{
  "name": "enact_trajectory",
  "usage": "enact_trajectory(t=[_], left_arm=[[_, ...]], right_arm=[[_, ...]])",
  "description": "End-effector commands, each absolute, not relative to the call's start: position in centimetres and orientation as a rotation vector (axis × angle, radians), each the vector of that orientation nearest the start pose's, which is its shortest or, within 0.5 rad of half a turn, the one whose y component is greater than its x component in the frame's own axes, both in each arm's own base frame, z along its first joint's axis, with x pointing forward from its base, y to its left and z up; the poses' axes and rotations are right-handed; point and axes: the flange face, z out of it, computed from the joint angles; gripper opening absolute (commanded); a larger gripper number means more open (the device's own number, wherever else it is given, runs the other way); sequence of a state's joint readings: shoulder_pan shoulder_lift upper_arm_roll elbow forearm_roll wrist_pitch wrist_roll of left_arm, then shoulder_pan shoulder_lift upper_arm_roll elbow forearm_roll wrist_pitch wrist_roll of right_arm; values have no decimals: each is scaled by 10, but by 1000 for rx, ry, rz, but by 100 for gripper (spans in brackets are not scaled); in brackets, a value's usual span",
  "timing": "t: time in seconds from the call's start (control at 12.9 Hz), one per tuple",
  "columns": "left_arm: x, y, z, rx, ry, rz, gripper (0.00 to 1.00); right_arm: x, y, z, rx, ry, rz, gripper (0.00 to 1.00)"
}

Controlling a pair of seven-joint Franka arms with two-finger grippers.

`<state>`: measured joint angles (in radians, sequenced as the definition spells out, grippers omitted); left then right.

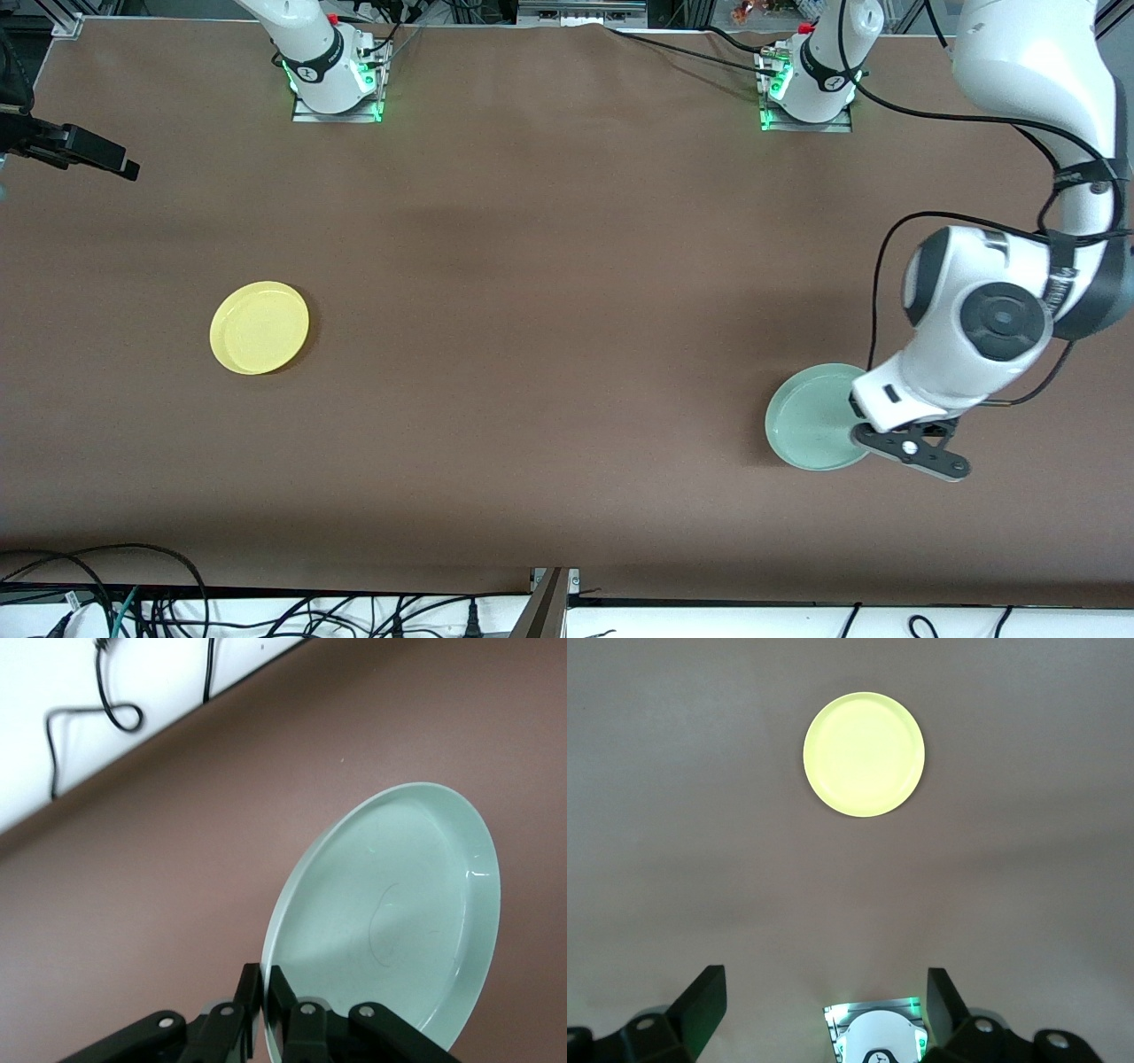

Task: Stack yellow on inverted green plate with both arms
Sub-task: 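Lift and flip the green plate with the left gripper toward the table middle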

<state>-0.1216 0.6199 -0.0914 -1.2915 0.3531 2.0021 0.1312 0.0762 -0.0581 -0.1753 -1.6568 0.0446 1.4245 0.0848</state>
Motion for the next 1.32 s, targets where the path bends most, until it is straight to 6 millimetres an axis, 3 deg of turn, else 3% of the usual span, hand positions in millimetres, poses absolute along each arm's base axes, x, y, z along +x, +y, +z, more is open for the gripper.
enact_trajectory(t=[0.0,0.23,0.46,0.77,0.93,1.24], left_arm=[[714,-182,427,-2679,683,-217,0],[693,-261,450,-2604,733,-327,0],[654,-350,449,-2519,730,-428,0],[594,-439,444,-2359,753,-511,0],[565,-479,429,-2251,747,-588,0],[514,-547,351,-2016,747,-743,0]], right_arm=[[513,-49,610,-3065,281,273,100],[513,-49,610,-3065,279,273,100],[513,-49,611,-3065,279,271,100],[513,-49,610,-3065,279,273,100],[513,-49,611,-3065,279,271,100],[513,-49,610,-3065,279,273,100]])
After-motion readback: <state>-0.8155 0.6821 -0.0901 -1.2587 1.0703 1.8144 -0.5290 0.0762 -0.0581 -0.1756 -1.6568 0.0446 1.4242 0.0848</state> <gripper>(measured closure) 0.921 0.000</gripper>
